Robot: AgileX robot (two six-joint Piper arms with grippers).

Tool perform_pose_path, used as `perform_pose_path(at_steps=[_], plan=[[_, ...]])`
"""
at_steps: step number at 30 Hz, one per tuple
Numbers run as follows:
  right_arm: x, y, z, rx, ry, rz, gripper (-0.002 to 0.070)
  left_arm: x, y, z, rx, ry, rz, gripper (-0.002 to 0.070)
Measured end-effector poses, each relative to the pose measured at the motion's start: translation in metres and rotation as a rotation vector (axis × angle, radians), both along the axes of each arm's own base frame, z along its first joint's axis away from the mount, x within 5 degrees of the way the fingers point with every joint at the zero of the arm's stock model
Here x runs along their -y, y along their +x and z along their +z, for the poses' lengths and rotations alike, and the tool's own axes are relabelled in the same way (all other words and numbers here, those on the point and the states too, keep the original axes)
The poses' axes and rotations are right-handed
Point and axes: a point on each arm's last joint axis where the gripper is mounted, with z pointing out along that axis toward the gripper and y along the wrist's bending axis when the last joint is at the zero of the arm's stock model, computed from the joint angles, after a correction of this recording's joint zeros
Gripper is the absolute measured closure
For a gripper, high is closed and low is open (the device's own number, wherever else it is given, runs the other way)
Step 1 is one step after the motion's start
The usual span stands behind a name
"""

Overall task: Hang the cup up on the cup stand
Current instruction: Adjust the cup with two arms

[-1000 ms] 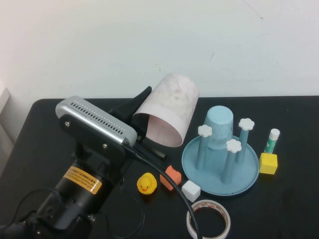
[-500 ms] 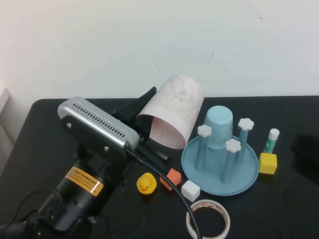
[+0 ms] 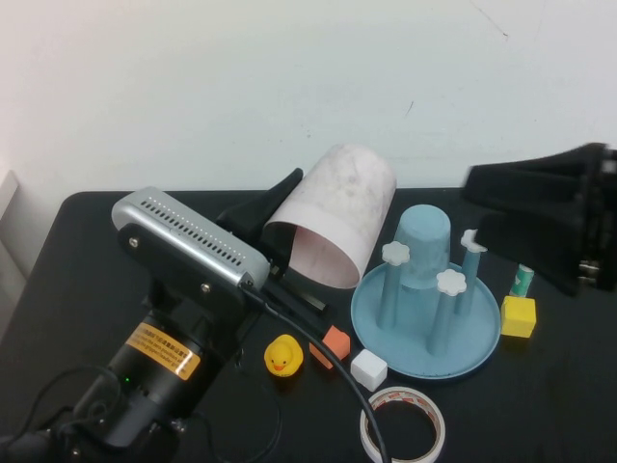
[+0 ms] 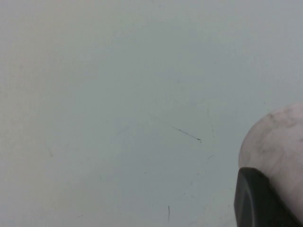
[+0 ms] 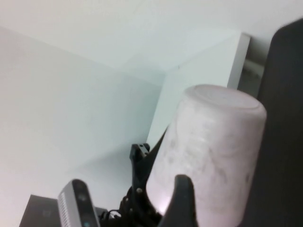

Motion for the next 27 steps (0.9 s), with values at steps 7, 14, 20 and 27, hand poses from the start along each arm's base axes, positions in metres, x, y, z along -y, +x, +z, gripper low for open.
perform_pose_path(at_steps=[7, 14, 20, 27], plan=[[-0.025, 0.031, 0.004, -0.022, -0.004, 0.051, 0.0103, 0.000, 0.000, 0.000, -0.001, -0.002, -0.001, 0.0667], [-0.057, 0.048, 0.012, 0.005, -0.007, 0.123, 0.0103, -0.001, 0.001, 0.000, -0.004, -0.014, 0.010, 0.0667], [-0.071, 0.055, 0.008, -0.004, -0.019, 0.141, 0.0103, -0.003, 0.002, 0.001, -0.010, -0.034, 0.031, 0.0667], [-0.075, 0.059, 0.000, -0.031, -0.026, 0.143, 0.0102, -0.002, 0.001, 0.001, -0.002, -0.022, 0.018, 0.0667]])
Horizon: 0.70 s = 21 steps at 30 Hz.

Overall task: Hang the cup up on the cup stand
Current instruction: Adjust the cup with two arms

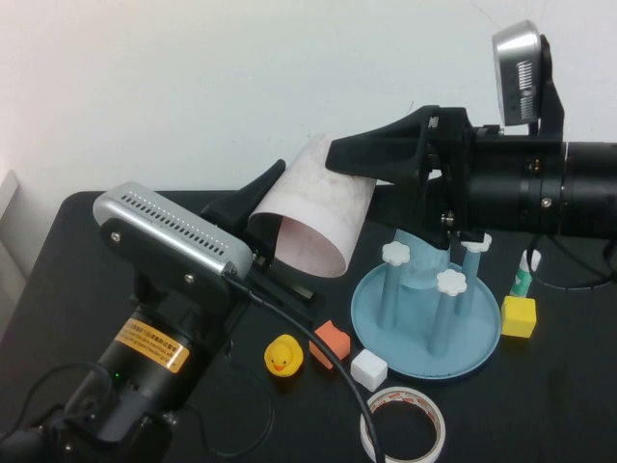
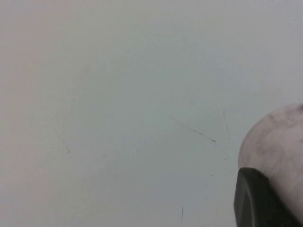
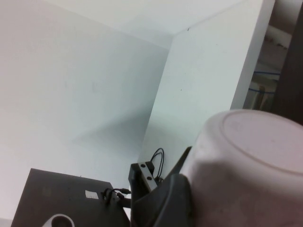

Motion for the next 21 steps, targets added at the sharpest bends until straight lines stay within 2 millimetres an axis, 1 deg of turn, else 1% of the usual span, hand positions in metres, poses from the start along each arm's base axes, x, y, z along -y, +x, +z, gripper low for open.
perform_pose_path(at_steps=[7, 12, 18, 21], plan=[[-0.001, 0.001, 0.002, -0.007, 0.005, -0.004, 0.0102, 0.000, 0.000, 0.000, 0.000, -0.008, -0.001, 0.0667], [-0.009, 0.002, 0.002, -0.020, 0.001, -0.013, 0.0101, -0.001, 0.001, 0.000, -0.009, -0.023, 0.012, 0.0667], [-0.021, 0.012, -0.006, -0.075, 0.011, -0.016, 0.0098, -0.005, 0.004, -0.002, -0.040, -0.030, 0.040, 0.0666], [-0.025, 0.015, -0.004, -0.071, 0.014, -0.017, 0.0097, -0.006, 0.005, -0.002, -0.044, -0.031, 0.045, 0.0666]])
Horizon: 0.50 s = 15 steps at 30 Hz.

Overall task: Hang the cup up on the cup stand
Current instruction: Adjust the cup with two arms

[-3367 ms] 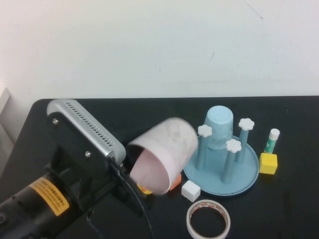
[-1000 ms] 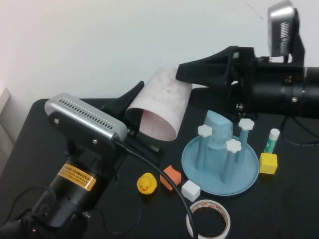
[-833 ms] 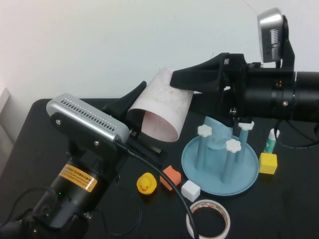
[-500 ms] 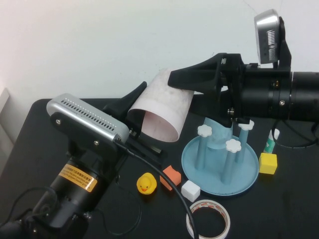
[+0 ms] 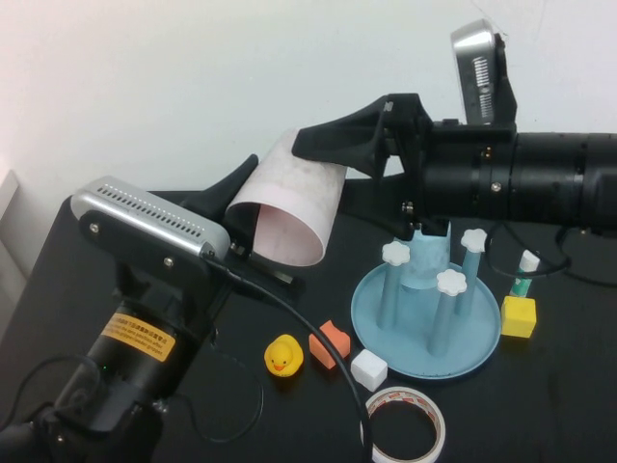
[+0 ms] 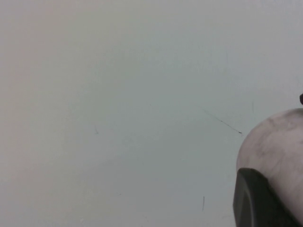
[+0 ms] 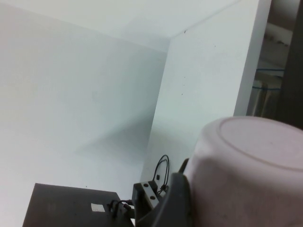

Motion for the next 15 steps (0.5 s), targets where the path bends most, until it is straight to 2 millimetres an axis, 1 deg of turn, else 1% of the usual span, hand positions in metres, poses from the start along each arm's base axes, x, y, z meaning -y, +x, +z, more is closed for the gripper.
perform_pose_path(at_steps=[3, 7, 15], plan=[[-0.0022, 0.0011, 0.0031, 0.016, 0.001, 0.006, 0.0098, -0.0007, 0.0001, 0.0010, 0.007, -0.009, 0.006, 0.0666], [-0.0033, 0.0014, 0.0063, 0.041, -0.001, 0.012, 0.0120, -0.0014, 0.0001, 0.0021, 0.016, -0.019, 0.012, 0.0666], [-0.0037, 0.0016, 0.0077, 0.061, -0.005, 0.016, 0.0120, -0.0018, 0.0001, 0.0027, 0.021, -0.025, 0.015, 0.0664]])
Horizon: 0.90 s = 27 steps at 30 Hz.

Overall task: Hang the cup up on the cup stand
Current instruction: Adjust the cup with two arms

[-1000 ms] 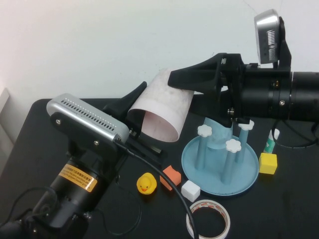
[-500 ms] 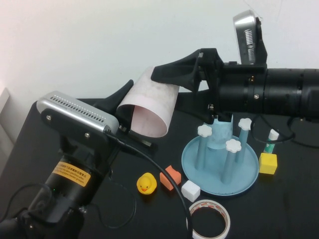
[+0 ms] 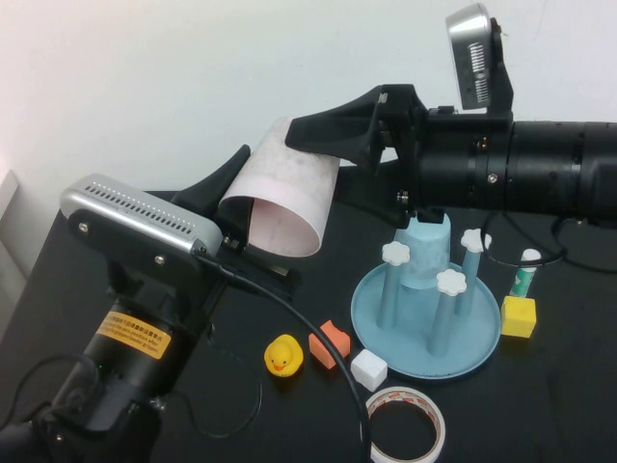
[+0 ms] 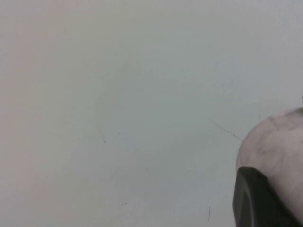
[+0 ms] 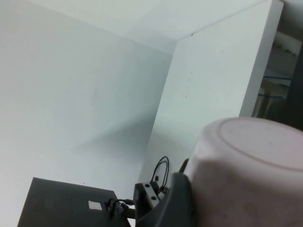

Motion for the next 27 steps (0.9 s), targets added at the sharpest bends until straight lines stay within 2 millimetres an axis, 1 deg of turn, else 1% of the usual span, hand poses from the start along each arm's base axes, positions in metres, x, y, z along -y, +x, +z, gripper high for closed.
perform_pose_path(at_steps=[16, 17, 19, 21, 27], plan=[[-0.0005, -0.0006, 0.0012, 0.017, 0.002, 0.011, 0.0120, -0.0002, -0.0001, 0.0006, 0.005, -0.004, 0.001, 0.0664], [-0.0005, -0.0007, 0.0013, 0.019, 0.002, 0.013, 0.0106, -0.0002, -0.0001, 0.0006, 0.005, -0.004, 0.001, 0.0664], [-0.0014, -0.0014, 0.0005, 0.022, -0.002, 0.024, 0.0041, 0.0006, -0.0006, 0.0005, 0.008, 0.003, -0.007, 0.0664], [-0.0034, -0.0027, -0.0005, 0.015, 0.002, 0.041, 0.0008, 0.0038, -0.0030, 0.0009, 0.024, 0.019, -0.036, 0.0665], [-0.0057, -0.0035, -0.0026, -0.021, 0.006, 0.043, -0.0014, 0.0077, -0.0060, 0.0011, 0.041, 0.040, -0.071, 0.0665]])
